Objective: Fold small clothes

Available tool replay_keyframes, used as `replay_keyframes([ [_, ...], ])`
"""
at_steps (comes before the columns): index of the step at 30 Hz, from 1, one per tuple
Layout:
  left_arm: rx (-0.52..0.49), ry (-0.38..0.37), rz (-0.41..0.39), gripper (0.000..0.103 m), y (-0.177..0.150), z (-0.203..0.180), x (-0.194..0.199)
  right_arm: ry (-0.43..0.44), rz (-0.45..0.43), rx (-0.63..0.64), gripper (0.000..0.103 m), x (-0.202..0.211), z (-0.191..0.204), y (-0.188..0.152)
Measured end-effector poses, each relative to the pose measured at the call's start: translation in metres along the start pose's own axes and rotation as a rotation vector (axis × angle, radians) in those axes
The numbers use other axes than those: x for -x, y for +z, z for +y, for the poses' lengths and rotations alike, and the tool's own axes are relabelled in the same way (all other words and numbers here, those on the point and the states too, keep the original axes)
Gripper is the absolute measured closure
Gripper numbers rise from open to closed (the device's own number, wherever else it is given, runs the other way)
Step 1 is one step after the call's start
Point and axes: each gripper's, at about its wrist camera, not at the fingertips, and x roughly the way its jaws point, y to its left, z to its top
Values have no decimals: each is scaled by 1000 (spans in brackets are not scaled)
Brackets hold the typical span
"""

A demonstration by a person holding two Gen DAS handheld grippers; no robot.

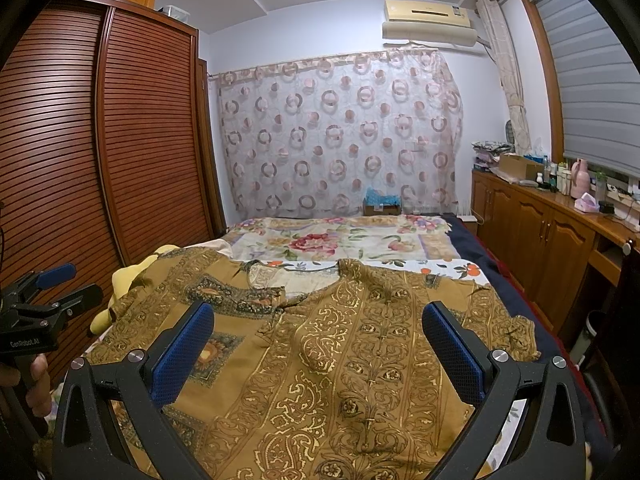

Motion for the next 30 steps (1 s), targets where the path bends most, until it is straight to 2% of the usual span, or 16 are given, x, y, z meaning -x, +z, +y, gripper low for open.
replay_keyframes([
  [23,-1,1,-2,0,0,-1,0,6,4,-2,0,-1,1,1],
  [30,8,21,18,0,13,7,2,46,31,4,0,-11,4,-3],
])
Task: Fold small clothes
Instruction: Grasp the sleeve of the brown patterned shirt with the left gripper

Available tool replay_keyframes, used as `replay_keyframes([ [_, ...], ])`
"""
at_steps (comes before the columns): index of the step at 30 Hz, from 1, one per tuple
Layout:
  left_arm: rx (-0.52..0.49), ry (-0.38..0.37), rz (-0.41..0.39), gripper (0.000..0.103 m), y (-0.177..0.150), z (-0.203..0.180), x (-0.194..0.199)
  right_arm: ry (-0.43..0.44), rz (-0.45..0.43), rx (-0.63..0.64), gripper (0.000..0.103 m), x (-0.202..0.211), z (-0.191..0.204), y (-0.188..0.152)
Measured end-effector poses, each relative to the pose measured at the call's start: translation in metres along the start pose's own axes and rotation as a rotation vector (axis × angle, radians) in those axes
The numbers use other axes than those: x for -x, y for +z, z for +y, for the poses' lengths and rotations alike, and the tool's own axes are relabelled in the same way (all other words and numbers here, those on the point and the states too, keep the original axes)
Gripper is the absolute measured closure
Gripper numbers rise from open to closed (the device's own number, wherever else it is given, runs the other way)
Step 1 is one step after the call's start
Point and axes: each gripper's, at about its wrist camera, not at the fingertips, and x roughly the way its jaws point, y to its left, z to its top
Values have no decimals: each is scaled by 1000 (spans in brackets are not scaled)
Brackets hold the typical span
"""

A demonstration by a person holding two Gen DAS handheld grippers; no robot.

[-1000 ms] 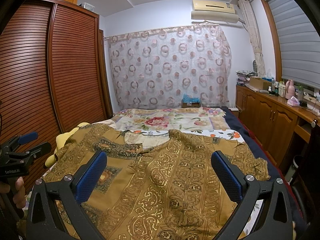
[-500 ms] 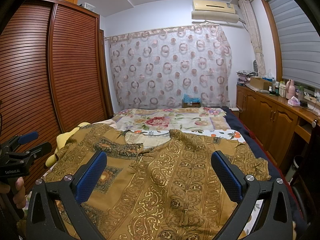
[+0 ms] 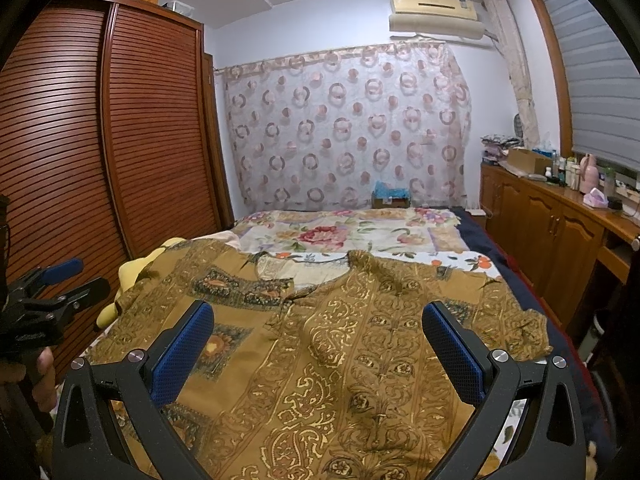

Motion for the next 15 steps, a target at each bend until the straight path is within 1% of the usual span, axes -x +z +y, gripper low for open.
replay_keyframes([
  [3,17,3,22,0,1,9,-5,10,9,11,0,-3,0,-1],
  [7,15,14,42,0,-1,27,-13,46,40,18,0,-15,-2,-3],
  [10,30,1,62,0,-3,45,-23,72,70,13,0,-25,-6,-5],
  [15,36,18,96,0,-18,72,-35,86,119,20,0,-37,-11,-7],
])
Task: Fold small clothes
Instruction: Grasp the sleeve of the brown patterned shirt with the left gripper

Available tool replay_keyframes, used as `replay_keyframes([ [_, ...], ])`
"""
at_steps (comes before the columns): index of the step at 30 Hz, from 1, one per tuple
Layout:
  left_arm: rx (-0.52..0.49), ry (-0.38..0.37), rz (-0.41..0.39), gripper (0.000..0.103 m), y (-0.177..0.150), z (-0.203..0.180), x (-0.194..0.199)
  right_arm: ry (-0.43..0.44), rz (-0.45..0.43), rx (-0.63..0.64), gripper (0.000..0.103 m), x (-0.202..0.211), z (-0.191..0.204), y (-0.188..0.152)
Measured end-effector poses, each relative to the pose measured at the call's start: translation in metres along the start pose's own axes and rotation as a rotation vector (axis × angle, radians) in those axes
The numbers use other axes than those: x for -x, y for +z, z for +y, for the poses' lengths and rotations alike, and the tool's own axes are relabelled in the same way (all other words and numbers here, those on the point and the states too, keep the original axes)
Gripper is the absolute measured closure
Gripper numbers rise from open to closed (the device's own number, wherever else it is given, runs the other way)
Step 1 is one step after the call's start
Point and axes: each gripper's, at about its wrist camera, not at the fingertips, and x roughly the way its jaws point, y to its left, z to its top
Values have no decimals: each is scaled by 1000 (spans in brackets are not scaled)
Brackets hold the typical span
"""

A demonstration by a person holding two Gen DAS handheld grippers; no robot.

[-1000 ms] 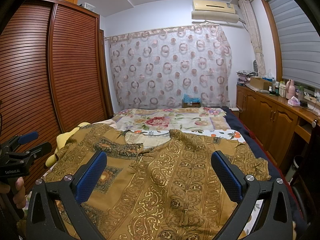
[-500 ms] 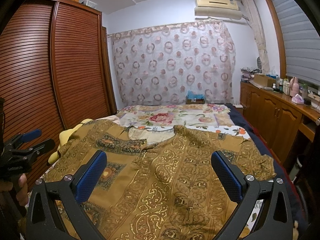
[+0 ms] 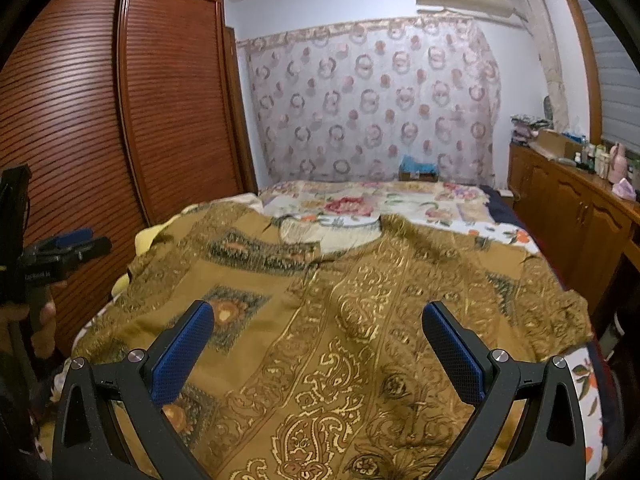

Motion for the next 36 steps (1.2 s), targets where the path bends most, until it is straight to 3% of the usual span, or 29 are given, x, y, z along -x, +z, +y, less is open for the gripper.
replay_keyframes([
  [7,61,13,68,3,-17,47,-22,-4,81,23,0,-13,-4,2],
  [13,138,21,131,22,-24,91,-48,-10,135,50,0,-20,-4,10],
  [17,191,27,190,41,-28,117,-68,-16,161,75,0,-23,-1,16],
  [20,218,39,244,46,-34,132,-87,-20,178,87,0,-23,2,18],
  [29,267,4,336,46,-44,152,-120,-19,156,97,0,-19,11,18],
  [31,266,-7,330,60,-43,153,-120,-19,148,101,0,-18,10,16],
  [33,261,-29,317,87,-41,151,-117,-16,141,97,0,-16,10,13],
  [36,225,-25,293,98,-32,142,-110,-10,139,93,0,-18,6,12],
])
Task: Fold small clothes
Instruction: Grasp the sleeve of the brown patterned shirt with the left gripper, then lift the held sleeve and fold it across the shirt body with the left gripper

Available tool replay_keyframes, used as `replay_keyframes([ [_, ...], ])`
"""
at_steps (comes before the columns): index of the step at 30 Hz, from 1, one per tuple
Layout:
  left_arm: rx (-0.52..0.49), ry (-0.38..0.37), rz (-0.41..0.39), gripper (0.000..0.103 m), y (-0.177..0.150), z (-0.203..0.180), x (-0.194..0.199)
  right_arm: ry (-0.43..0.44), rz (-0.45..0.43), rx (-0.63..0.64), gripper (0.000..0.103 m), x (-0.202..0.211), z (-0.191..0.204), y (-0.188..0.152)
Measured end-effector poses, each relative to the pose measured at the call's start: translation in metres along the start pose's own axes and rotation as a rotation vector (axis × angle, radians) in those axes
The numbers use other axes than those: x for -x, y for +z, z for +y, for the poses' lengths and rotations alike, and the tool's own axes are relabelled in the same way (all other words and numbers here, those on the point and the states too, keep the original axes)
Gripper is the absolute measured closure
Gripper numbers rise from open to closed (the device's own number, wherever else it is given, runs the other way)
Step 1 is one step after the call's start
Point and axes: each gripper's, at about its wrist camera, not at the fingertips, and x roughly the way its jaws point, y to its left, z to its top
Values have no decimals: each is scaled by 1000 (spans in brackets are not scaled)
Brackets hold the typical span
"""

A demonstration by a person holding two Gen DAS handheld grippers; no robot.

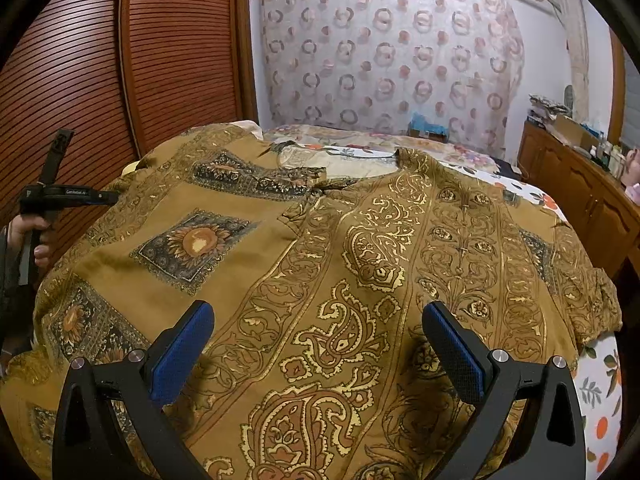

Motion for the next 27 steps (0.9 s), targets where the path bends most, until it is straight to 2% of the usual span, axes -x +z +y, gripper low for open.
replay_keyframes([
  [4,-77,33,-56,99,12,-23,19,1,2,-1,0,-2,-1,1],
  [7,-136,14,-107,99,24,-48,38,2,3,-3,0,-2,-2,1],
  [11,-225,-51,-150,99,33,-91,59,3,4,-4,0,-2,-2,2],
  [17,-342,-115,-139,99,17,-149,70,9,5,-13,0,-3,-6,3],
  [19,-359,-133,-126,98,9,-158,69,13,6,-18,0,-3,-7,3],
  [22,-371,-160,-113,84,1,-162,69,15,9,-21,0,-4,-8,3],
  [24,-367,-165,-123,61,-3,-162,73,17,11,-22,0,-5,-8,3],
  [26,-355,-162,-139,52,-4,-156,78,18,13,-21,0,-5,-7,3],
  [27,-347,-158,-143,40,-3,-151,80,18,13,-22,0,-6,-8,3],
])
